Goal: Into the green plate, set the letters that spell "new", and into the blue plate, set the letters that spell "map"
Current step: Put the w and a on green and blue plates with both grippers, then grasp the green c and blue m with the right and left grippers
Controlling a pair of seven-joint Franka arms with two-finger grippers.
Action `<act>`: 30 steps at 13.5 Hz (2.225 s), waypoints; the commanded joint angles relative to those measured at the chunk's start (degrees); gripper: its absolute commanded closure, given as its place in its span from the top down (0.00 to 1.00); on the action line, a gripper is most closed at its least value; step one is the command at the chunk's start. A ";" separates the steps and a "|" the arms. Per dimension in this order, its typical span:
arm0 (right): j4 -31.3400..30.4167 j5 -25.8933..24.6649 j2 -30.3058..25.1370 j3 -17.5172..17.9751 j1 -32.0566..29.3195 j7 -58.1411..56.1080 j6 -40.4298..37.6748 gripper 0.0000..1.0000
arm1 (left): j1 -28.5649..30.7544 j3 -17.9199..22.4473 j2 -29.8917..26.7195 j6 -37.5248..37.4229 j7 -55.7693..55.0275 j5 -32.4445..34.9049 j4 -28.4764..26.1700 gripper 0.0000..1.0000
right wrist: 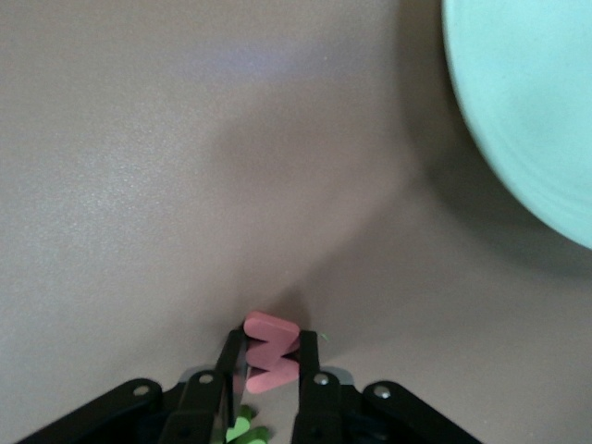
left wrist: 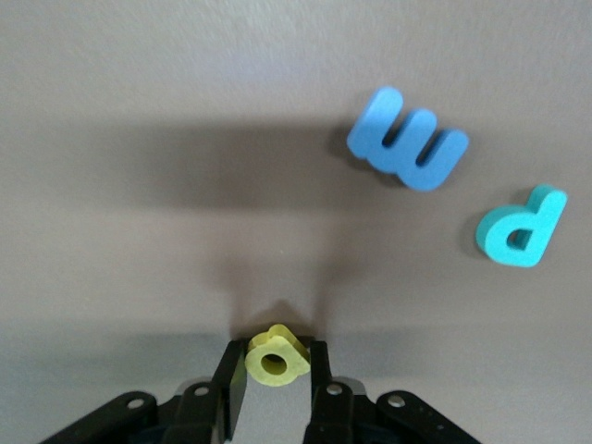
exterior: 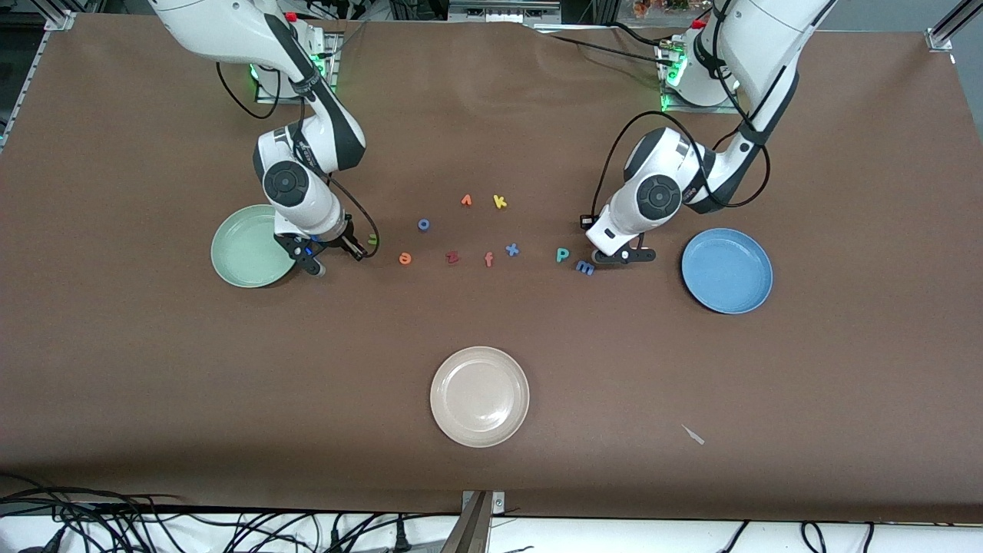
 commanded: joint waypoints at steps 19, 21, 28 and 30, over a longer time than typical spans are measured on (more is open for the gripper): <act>-10.57 -0.52 -7.95 -18.09 0.07 -32.22 -3.92 0.05 | 29.22 0.40 4.01 -24.29 27.90 19.31 15.79 0.29; -11.29 -0.52 -7.60 -18.10 0.07 -33.19 -2.50 0.06 | 30.02 0.40 5.95 -22.17 28.26 19.40 15.79 0.30; -9.19 -0.52 -10.31 -17.92 0.07 -33.63 -4.25 0.98 | 29.59 -0.74 6.14 -22.77 26.95 18.26 18.77 1.00; -6.56 -0.17 -11.02 -17.40 0.33 -32.41 -8.54 0.98 | 29.67 -4.07 5.69 -22.78 21.18 15.02 19.21 1.00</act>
